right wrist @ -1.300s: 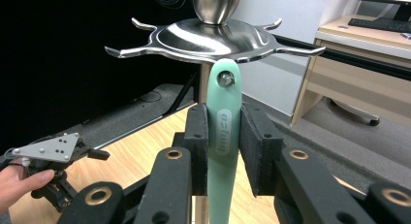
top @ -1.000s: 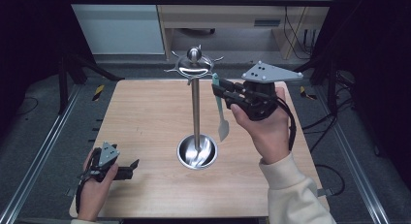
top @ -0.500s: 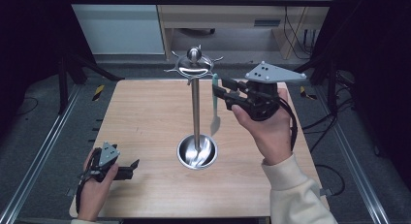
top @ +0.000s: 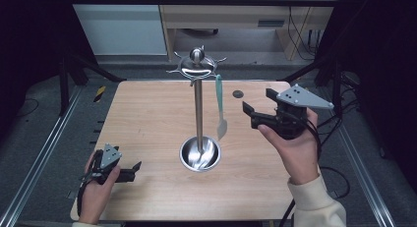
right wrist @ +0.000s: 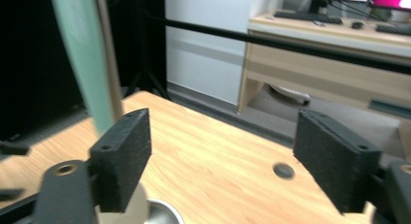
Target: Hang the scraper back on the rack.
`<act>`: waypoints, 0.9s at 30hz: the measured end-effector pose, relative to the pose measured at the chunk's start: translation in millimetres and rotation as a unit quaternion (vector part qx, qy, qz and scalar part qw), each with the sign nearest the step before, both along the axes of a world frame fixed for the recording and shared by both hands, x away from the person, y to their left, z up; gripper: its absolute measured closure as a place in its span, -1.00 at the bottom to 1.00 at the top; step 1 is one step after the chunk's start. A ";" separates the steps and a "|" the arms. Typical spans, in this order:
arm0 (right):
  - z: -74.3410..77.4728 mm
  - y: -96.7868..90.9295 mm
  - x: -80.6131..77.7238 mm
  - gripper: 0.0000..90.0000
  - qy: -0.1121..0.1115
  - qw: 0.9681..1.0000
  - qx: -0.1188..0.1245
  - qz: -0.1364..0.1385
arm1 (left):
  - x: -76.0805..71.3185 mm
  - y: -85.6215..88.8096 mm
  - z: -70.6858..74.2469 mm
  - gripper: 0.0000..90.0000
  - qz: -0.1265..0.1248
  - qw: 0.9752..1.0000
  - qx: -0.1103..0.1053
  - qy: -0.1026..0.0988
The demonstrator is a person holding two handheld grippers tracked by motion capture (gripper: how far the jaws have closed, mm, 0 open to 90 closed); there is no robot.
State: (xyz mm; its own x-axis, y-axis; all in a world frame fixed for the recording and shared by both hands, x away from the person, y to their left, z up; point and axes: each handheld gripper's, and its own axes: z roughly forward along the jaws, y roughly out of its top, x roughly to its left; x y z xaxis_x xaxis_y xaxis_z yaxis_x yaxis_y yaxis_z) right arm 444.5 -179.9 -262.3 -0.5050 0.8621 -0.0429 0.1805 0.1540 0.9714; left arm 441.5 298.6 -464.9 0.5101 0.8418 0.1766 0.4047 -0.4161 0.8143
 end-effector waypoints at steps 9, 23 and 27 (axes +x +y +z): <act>-47.2 -21.1 -0.2 -0.80 0.014 1.000 -0.001 -0.025 | 0.6 2.8 0.0 -0.94 0.007 1.000 -0.002 0.000; -109.0 -25.7 9.3 -0.79 0.065 0.997 -0.020 -0.037 | 1.5 3.6 -0.3 -0.94 0.007 1.000 -0.001 0.000; -127.8 -25.8 14.4 -0.76 0.088 0.995 -0.033 -0.042 | 1.9 3.6 -0.4 -0.94 0.007 1.000 -0.001 0.000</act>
State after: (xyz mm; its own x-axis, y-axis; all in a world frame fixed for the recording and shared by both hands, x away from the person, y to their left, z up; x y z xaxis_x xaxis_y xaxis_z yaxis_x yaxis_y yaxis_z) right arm 458.9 -205.8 -390.1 -0.4360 0.8998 -0.0174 0.3613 0.1927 0.9123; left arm 443.4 302.2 -465.2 0.4982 0.8493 0.1748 0.4111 -0.4088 0.8147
